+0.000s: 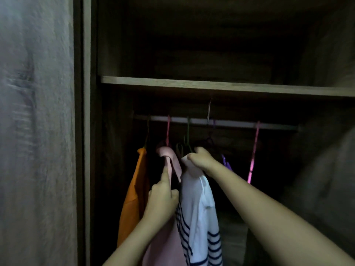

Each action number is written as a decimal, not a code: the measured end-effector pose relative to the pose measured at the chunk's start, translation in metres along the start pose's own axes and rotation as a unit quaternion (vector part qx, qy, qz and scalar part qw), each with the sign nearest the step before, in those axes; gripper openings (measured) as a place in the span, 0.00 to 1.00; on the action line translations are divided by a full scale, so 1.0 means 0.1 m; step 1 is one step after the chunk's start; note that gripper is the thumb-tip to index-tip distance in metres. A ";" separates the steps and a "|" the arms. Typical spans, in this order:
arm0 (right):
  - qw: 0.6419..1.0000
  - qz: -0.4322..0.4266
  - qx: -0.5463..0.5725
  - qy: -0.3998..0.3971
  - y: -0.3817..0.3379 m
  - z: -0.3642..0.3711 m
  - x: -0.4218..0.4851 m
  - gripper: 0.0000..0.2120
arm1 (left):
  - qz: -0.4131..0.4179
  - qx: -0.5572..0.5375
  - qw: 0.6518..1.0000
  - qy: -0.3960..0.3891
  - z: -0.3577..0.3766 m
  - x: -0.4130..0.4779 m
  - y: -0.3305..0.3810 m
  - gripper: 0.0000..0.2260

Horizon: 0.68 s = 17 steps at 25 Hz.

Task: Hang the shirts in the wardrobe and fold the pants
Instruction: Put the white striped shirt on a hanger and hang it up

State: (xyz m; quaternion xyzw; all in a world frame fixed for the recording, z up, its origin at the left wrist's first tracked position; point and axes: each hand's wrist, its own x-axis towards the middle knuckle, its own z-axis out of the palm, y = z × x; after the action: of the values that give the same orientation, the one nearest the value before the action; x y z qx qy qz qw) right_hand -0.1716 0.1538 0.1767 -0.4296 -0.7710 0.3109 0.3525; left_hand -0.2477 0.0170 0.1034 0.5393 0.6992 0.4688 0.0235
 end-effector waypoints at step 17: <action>0.983 -0.138 -0.049 -0.112 0.60 0.23 -2.41 0.24 | -0.104 0.039 0.993 0.030 0.05 -2.41 -0.05 0.29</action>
State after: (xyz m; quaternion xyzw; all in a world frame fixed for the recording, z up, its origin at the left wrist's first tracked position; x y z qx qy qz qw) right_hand -0.0718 -0.0365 0.0506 -0.2979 -0.8721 0.2672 0.2818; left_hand -0.1476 -0.1670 -0.0168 0.4498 0.7696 0.4522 0.0296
